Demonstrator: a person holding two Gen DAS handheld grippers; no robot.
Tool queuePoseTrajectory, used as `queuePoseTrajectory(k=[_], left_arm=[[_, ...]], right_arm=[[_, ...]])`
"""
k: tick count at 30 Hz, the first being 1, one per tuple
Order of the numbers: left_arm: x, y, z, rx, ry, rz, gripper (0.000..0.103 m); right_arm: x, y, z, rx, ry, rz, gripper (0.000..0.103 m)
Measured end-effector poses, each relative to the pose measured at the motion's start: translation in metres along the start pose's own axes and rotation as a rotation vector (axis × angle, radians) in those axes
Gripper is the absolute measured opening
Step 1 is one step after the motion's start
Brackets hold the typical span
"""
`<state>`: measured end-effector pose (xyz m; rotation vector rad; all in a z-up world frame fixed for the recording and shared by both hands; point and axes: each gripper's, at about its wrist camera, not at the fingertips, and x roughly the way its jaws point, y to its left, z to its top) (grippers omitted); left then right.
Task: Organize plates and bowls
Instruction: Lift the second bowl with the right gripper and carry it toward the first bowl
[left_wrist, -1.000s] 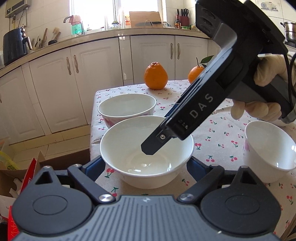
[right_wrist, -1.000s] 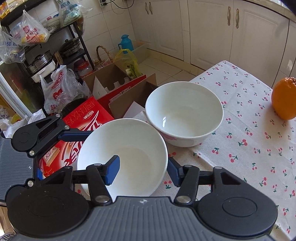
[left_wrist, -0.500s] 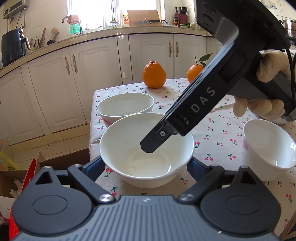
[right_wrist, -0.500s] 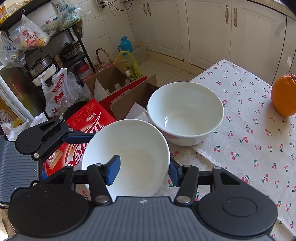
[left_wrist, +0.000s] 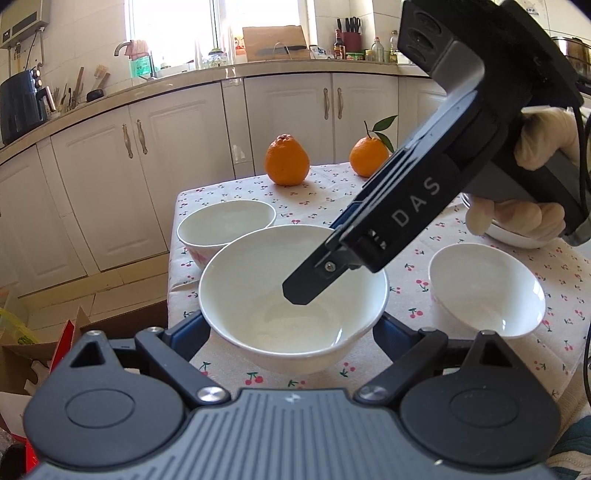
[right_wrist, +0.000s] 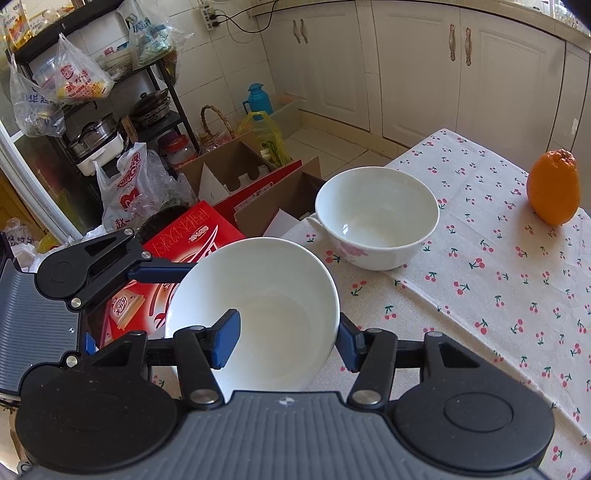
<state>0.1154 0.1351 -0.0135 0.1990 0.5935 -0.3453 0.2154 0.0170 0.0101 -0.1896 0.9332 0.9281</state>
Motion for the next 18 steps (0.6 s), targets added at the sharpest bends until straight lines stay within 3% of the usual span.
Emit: queuePoseTrajectory(k=[18], left_arm=[[-0.044,-0.044,0.008,0.017,-0.003,-0.028,0.094]], right_arm=[[-0.06,0.026,-0.042,-0.017,-0.05,-0.003,0.061]])
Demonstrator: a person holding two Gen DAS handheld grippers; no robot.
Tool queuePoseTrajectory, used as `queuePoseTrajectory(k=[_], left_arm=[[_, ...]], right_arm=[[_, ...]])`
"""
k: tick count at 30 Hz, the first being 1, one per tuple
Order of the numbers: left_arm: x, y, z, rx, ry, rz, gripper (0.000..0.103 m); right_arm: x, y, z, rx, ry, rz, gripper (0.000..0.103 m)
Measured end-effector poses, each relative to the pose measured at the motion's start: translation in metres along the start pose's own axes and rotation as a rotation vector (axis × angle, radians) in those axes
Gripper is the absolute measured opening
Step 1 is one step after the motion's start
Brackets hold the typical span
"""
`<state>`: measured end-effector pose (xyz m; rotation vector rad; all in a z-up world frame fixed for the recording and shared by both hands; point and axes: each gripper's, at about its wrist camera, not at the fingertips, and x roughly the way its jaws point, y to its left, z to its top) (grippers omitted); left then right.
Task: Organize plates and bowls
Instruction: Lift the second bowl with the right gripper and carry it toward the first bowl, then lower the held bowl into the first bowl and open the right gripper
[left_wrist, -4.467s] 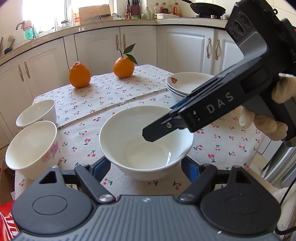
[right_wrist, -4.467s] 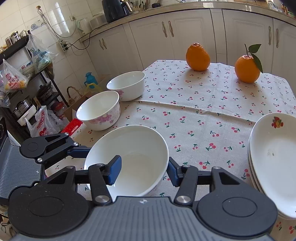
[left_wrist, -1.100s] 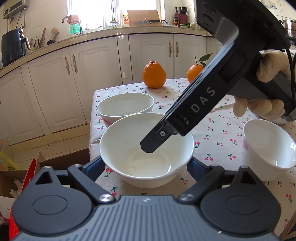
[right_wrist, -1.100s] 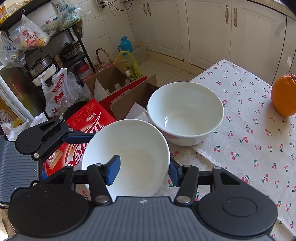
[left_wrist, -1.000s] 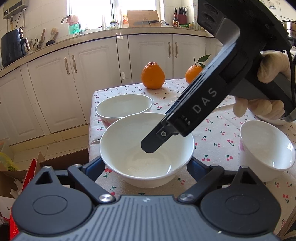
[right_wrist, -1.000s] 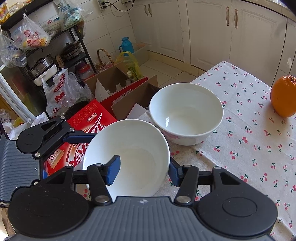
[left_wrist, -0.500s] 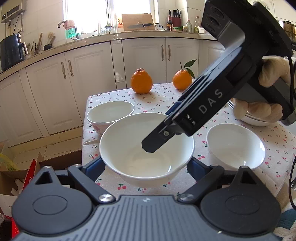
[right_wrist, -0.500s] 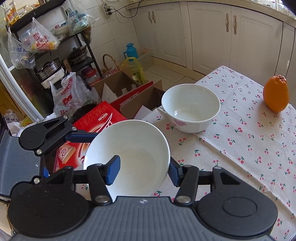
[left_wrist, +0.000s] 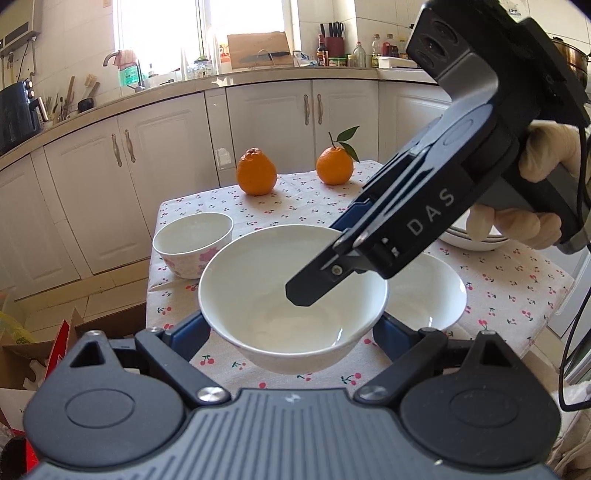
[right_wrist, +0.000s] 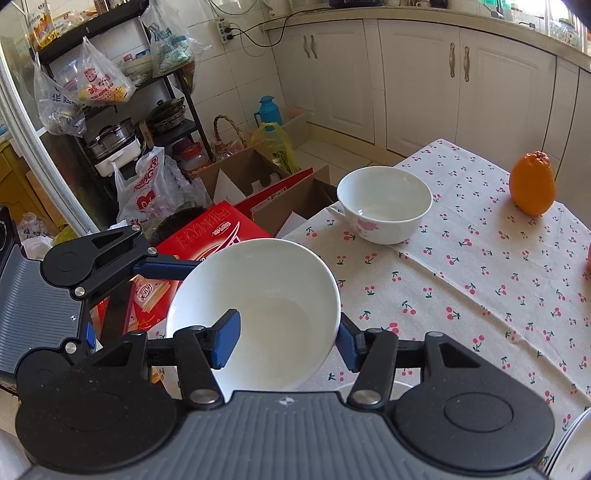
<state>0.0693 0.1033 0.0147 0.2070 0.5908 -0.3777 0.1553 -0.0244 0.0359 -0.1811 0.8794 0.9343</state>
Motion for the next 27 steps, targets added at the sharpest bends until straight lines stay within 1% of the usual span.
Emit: queuePoseTrajectory(k=[7,15,20,27], left_arm=[[-0.003,-0.018,0.008,0.023,-0.014,-0.042,0.094],[0.005,-0.043,0.02,0.071,-0.044,-0.094,0.094],[0.017,-0.054,0.025,0.074,-0.043,-0.132,0.094],[0.033,-0.064,0.024,0.061,-0.015,-0.168,0.094]], right_arm=[[-0.027,-0.003,-0.018,0.014,-0.033,-0.035,0.061],[-0.055,-0.015,-0.036,0.049,-0.066,-0.092,0.062],[-0.064,-0.026,-0.047,0.078,-0.069,-0.13,0.062],[-0.062,-0.042,-0.061,0.117,-0.054,-0.146,0.062]])
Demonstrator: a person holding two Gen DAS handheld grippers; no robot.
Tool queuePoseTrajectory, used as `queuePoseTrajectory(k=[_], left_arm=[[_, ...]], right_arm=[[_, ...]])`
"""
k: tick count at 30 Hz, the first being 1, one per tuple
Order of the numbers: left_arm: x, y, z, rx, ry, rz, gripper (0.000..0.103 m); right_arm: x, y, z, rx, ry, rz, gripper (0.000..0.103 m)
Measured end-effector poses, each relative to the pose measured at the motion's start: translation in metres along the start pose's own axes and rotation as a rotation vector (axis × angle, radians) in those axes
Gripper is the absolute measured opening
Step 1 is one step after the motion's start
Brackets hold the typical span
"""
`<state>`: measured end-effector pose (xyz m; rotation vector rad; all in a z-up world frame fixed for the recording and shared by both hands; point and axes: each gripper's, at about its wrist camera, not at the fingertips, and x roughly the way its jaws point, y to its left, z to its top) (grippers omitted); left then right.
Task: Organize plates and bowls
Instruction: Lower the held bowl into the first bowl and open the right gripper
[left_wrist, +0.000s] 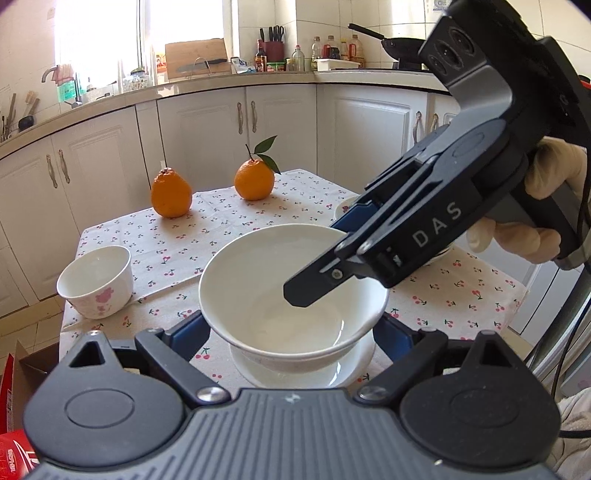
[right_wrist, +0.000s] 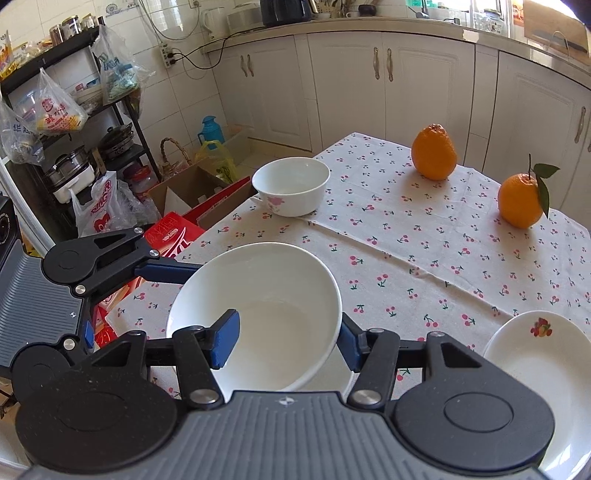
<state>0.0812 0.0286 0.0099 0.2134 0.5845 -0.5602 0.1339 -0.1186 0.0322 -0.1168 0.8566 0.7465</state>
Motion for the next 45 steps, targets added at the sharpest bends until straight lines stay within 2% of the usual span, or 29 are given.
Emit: queuePoseTrajectory(k=[14,30,42,45], left_arm=[[0.014,0.001,-0.006,-0.022,0.051,-0.018,0.094],[0.018,0.001,-0.008,-0.011,0.068,-0.021,0.094],[0.022,0.003,-0.012,-0.016,0.08,-0.037,0.095],[0.022,0.004,-0.013,-0.017,0.078,-0.041,0.096]], right_arm=[[0.019,-0.008,-0.01,0.023,0.039,-0.007,0.062],[0.024,-0.006,-0.014,0.001,0.049,-0.015,0.063],[0.026,-0.001,-0.015,-0.035,0.048,-0.021,0.071],[0.026,0.001,-0.016,-0.046,0.04,-0.032,0.079]])
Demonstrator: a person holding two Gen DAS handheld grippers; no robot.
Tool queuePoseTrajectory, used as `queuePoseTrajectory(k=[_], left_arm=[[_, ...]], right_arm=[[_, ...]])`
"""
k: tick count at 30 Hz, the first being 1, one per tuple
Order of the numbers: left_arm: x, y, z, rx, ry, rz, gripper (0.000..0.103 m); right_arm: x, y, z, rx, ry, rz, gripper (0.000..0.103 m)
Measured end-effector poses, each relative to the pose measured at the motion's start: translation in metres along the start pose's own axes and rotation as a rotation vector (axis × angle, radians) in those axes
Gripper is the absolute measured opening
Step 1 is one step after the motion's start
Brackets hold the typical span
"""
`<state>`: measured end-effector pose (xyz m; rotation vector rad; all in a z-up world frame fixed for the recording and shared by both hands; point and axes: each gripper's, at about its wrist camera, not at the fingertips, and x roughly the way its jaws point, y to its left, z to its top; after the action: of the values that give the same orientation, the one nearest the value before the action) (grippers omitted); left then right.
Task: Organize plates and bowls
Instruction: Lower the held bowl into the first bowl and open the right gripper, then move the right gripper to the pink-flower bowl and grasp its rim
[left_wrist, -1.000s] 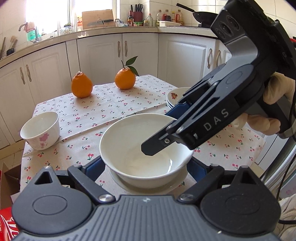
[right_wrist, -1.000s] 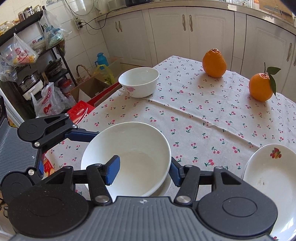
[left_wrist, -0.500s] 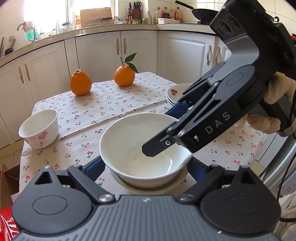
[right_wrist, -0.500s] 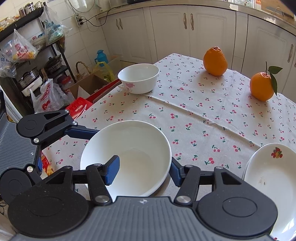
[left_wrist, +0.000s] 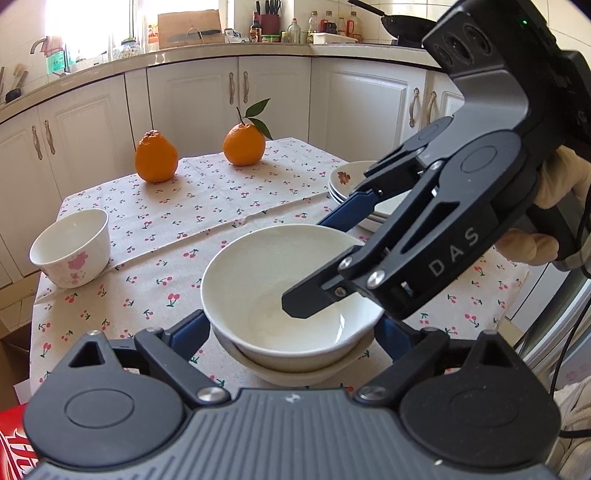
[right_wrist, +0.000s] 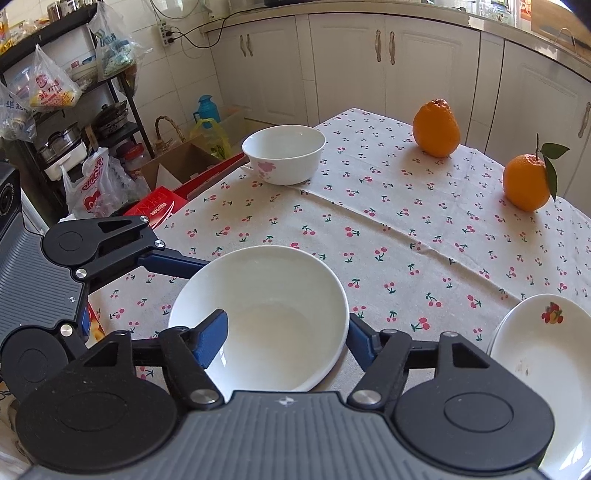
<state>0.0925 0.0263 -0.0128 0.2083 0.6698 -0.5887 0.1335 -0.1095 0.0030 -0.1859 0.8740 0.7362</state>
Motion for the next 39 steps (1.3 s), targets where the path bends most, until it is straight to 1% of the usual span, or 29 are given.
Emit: queuePoseTrajectory(k=[2,4,10,14,20,27,33,35,39], left_arm=[[-0.001,-0.002,0.0,0.015,-0.003,0.011,0.096],[-0.002,-0.002,-0.001,0.019,-0.003,0.013,0.097],[-0.012,0.0,-0.003,0.012,-0.009,0.015,0.097],[-0.024,0.001,-0.005,0.019,-0.018,0.02,0.097],[-0.044,0.008,-0.01,0.029,-0.041,0.052,0.097],[-0.05,0.044,-0.013,-0.04,-0.075,0.162,0.097],[-0.045,0.082,-0.011,-0.088,-0.101,0.254,0.097],[-0.04,0.094,-0.009,-0.098,-0.098,0.282,0.097],[-0.031,0.115,-0.005,-0.108,-0.103,0.296,0.097]], right_arm=[[-0.002,0.001,-0.001,-0.005,-0.013,0.005,0.086],[-0.004,0.001,-0.001,-0.012,-0.022,0.001,0.088],[-0.008,0.002,-0.002,-0.015,-0.034,-0.017,0.097],[-0.013,0.003,-0.001,-0.003,-0.054,-0.005,0.102],[-0.016,0.009,0.009,-0.02,-0.064,-0.005,0.103],[-0.013,0.022,0.031,-0.054,-0.069,0.003,0.103],[-0.005,0.029,0.062,-0.094,-0.074,0.017,0.103],[0.001,0.029,0.075,-0.103,-0.073,0.02,0.103],[0.016,0.024,0.103,-0.087,-0.067,0.038,0.103]])
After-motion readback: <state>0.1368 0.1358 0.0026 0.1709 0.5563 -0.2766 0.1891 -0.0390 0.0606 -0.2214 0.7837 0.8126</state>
